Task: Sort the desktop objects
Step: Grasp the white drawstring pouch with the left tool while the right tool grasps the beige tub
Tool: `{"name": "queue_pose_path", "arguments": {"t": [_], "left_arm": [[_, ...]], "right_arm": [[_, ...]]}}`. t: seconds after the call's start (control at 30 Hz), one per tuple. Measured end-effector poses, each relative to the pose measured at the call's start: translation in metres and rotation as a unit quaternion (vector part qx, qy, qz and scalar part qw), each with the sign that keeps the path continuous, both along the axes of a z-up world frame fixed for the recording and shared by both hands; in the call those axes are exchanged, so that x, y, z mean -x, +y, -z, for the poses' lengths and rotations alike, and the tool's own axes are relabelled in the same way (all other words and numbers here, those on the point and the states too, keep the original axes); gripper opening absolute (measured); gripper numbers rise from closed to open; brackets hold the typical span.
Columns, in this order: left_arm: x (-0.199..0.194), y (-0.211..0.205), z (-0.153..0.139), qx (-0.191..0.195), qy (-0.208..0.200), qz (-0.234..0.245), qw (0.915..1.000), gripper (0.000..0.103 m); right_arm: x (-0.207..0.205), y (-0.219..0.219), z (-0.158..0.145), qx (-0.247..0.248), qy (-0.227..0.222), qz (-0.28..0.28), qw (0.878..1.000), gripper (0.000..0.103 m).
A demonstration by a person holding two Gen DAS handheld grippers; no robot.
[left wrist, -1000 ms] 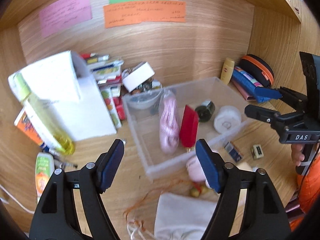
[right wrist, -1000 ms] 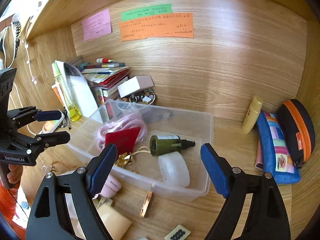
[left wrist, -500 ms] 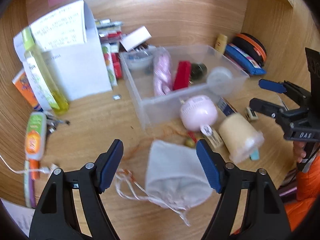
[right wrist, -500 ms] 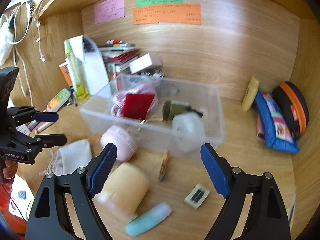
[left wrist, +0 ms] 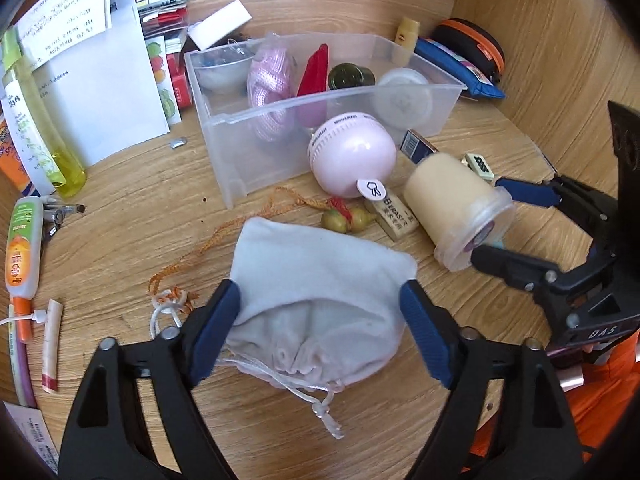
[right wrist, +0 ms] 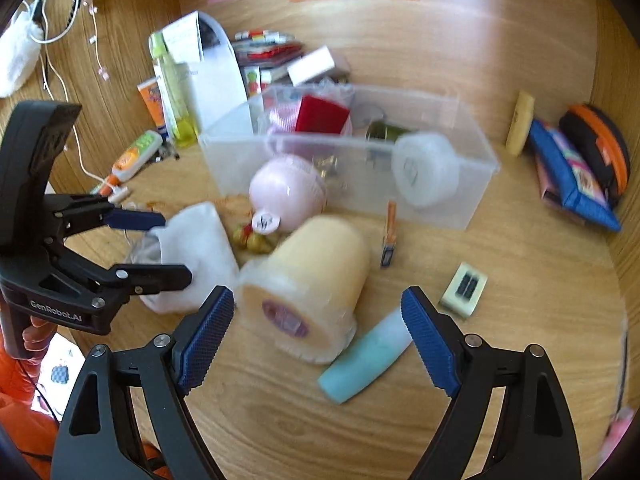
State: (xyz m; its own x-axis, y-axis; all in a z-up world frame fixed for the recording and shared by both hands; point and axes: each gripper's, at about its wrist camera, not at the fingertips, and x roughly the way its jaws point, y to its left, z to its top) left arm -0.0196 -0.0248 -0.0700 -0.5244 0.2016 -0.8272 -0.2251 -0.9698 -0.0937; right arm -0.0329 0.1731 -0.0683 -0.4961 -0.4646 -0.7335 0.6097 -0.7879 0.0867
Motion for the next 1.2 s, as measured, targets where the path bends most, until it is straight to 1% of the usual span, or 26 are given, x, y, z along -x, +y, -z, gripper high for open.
{"name": "queue_pose_path", "arguments": {"t": [0.07, 0.17, 0.23, 0.37, 0.43, 0.47, 0.6, 0.63, 0.67, 0.7, 0.73, 0.87, 1.0, 1.07, 1.13, 1.2], "left_arm": [[-0.001, 0.000, 0.002, -0.002, -0.002, 0.002, 1.0000, 0.089], [-0.003, 0.002, 0.007, 0.005, -0.005, 0.006, 1.0000, 0.089], [-0.005, 0.003, 0.008, 0.005, -0.005, 0.008, 0.9999, 0.089], [-0.008, 0.005, 0.010, 0.004, -0.005, 0.009, 0.9999, 0.091], [-0.005, 0.006, 0.012, 0.003, -0.008, 0.009, 0.9999, 0.095], [-0.004, 0.007, 0.013, 0.002, -0.010, 0.009, 0.9999, 0.096], [0.000, 0.012, 0.019, 0.018, -0.014, 0.015, 0.9996, 0.096], [0.002, 0.013, 0.021, 0.021, -0.014, 0.015, 0.9996, 0.098], [0.003, 0.014, 0.021, 0.021, -0.015, 0.015, 0.9995, 0.099], [0.006, 0.015, 0.023, 0.023, -0.019, 0.015, 0.9994, 0.101], [0.006, 0.015, 0.025, 0.026, -0.020, 0.013, 0.9994, 0.102], [0.010, 0.020, 0.029, 0.051, -0.021, 0.009, 0.9984, 0.102], [0.014, 0.014, 0.029, 0.044, -0.024, -0.006, 0.9987, 0.102], [0.015, 0.008, 0.026, 0.027, -0.020, -0.011, 0.9994, 0.098], [0.014, 0.003, 0.023, 0.014, -0.014, -0.019, 0.9996, 0.086], [0.013, -0.001, 0.021, 0.000, -0.011, -0.028, 0.9996, 0.080]], "right_arm": [[0.001, -0.001, 0.006, -0.001, -0.011, 0.002, 1.000, 0.084], [0.005, -0.003, 0.011, 0.001, -0.024, 0.005, 1.000, 0.084], [0.006, -0.005, 0.012, 0.001, -0.021, 0.009, 1.000, 0.084], [0.009, -0.016, 0.014, 0.005, -0.032, 0.001, 0.999, 0.084], [0.011, -0.023, 0.018, -0.003, -0.034, 0.000, 0.999, 0.084], [0.013, -0.026, 0.019, -0.010, -0.036, 0.003, 0.999, 0.084], [0.015, -0.026, 0.020, -0.015, -0.037, 0.011, 0.999, 0.084], [0.017, -0.025, 0.020, -0.015, -0.039, 0.015, 0.999, 0.082], [0.018, -0.023, 0.020, -0.011, -0.042, 0.018, 0.999, 0.082], [0.018, -0.021, 0.020, -0.004, -0.041, 0.020, 0.999, 0.077], [0.018, -0.018, 0.017, 0.011, -0.038, 0.018, 0.999, 0.071], [0.018, -0.009, 0.014, 0.029, -0.037, 0.031, 0.998, 0.069], [0.017, 0.000, 0.007, 0.051, -0.034, 0.040, 0.997, 0.068], [0.015, 0.001, 0.002, 0.053, -0.025, 0.043, 0.997, 0.067], [0.014, 0.004, -0.001, 0.058, -0.022, 0.041, 0.997, 0.066], [0.014, 0.005, -0.003, 0.063, -0.022, 0.040, 0.997, 0.066]]}}
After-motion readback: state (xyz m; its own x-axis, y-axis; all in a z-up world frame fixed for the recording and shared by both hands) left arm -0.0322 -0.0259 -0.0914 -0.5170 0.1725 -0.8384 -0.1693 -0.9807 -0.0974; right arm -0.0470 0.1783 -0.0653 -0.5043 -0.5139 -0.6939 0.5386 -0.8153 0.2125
